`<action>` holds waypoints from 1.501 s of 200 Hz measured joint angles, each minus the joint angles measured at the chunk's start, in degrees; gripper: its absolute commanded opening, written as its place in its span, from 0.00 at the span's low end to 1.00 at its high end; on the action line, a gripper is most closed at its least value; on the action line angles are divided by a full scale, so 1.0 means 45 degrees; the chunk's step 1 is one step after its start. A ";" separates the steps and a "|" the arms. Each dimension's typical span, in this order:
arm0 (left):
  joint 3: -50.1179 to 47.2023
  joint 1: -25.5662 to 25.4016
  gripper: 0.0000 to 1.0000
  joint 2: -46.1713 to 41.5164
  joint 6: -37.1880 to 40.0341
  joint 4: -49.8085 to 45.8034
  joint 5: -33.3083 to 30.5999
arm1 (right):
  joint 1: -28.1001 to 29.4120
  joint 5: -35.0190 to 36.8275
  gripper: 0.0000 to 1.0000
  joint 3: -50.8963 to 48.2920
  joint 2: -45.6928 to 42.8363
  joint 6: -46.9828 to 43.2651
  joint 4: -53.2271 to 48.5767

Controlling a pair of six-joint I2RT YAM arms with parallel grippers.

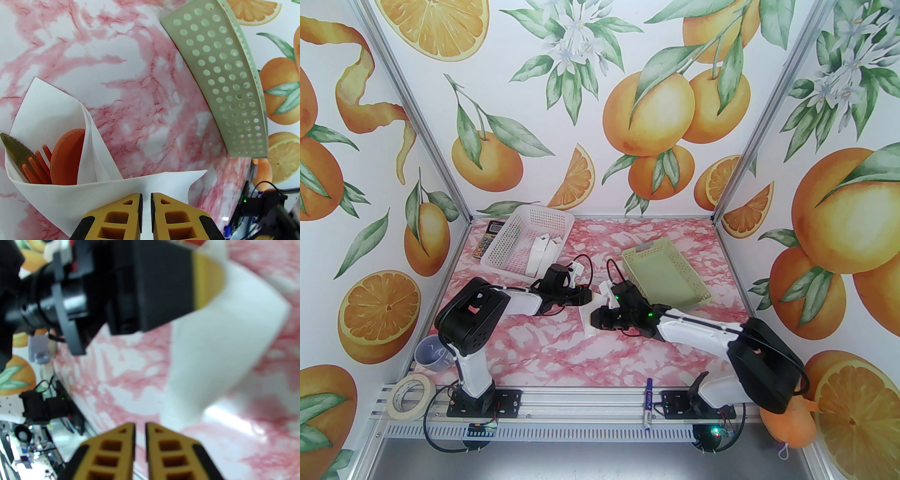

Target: Place the utensils on the paper napkin and roll it up

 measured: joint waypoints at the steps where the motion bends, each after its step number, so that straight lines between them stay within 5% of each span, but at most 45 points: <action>1: 0.0000 0.0000 0.17 0.0000 -0.0005 0.0005 0.0005 | 0.0005 -0.0005 0.15 0.0010 0.0029 0.0010 0.0019; 104: 0.0000 0.0000 0.16 0.0000 0.0000 -0.0005 0.0010 | 0.0102 -0.0097 0.15 0.0053 0.1909 -0.0155 0.0291; 300: 0.2001 0.0515 0.18 0.0544 0.1059 -0.1894 -0.0024 | 0.0068 0.0097 0.06 -0.0170 0.2123 -0.1093 0.0447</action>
